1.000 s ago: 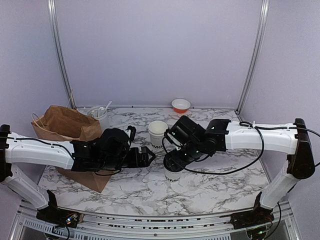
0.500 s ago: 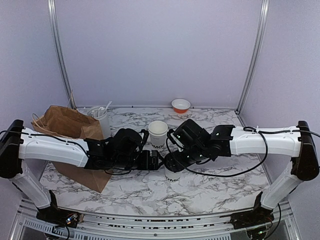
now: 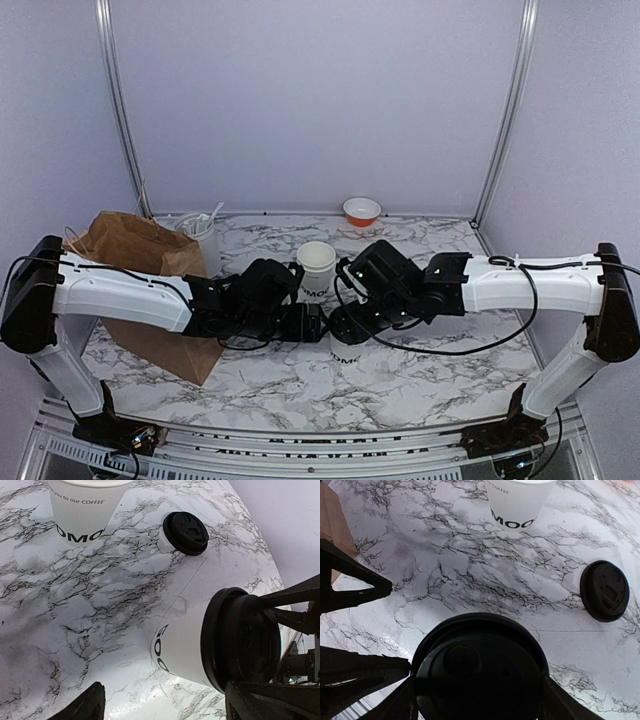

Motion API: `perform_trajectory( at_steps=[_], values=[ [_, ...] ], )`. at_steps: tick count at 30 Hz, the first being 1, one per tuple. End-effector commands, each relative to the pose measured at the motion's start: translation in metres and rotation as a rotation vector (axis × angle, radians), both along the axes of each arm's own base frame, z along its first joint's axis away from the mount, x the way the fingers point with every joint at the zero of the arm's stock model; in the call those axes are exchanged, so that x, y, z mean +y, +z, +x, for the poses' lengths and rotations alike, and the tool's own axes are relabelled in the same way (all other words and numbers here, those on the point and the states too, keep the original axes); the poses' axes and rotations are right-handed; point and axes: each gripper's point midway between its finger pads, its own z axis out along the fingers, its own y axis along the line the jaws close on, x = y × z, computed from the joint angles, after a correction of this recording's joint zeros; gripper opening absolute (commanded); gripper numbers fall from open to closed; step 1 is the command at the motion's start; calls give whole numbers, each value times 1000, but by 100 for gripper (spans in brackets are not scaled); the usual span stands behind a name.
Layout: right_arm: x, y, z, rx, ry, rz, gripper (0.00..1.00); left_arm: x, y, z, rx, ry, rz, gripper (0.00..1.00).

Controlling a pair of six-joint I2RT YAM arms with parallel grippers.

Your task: Pack the takeout coffee

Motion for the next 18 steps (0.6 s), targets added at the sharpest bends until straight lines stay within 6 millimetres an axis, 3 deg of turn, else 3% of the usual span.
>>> perform_trajectory(
  at_steps=[1,10,18],
  values=[
    [-17,-30,-24,117,9,-114,78,-1,2,3,-5,15,19,83],
    [-4,8,-9,51,-5,-70,82,2,16,4,-31,10,6,83],
    [3,27,-3,20,-4,-39,85,2,28,4,-50,0,-9,83]
  ],
)
